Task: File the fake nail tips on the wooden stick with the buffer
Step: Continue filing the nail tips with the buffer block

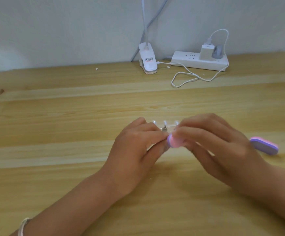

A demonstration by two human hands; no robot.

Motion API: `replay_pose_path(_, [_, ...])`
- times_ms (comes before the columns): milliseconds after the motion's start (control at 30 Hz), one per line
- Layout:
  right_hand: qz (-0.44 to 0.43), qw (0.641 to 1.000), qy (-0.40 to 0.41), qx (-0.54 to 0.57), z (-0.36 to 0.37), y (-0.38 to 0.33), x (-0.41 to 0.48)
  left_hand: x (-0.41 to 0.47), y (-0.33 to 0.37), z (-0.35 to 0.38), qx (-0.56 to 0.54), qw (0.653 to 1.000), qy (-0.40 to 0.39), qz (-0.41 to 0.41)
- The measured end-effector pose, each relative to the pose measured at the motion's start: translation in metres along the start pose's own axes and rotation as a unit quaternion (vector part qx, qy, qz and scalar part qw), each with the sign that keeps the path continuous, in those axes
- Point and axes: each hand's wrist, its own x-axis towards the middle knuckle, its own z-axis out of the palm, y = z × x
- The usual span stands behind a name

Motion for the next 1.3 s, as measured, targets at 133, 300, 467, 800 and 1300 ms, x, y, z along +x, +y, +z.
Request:
replay_pose_path(133, [-0.026, 1.0, -0.011, -0.001, 0.001, -0.007, -0.006, -0.003, 0.0, 0.0, -0.009, 1.0, -0.017, 0.009])
replay_pose_path(300, [0.005, 1.0, 0.011, -0.003, -0.004, 0.002, -0.002, -0.001, 0.001, 0.001, -0.016, 1.0, -0.005, 0.001])
replay_pose_path(467, [-0.011, 1.0, 0.003, 0.014, 0.001, -0.003, -0.004, -0.003, -0.001, 0.003, -0.03, 0.999, -0.008, 0.008])
replay_pose_path(800, [0.04, 0.999, 0.031, -0.019, -0.006, 0.014, -0.002, -0.002, -0.002, 0.003, -0.024, 1.0, 0.003, -0.009])
replay_pose_path(1300, [-0.017, 0.999, -0.034, 0.01, 0.004, -0.003, -0.002, 0.0, -0.003, 0.003, -0.011, 1.0, 0.009, -0.006])
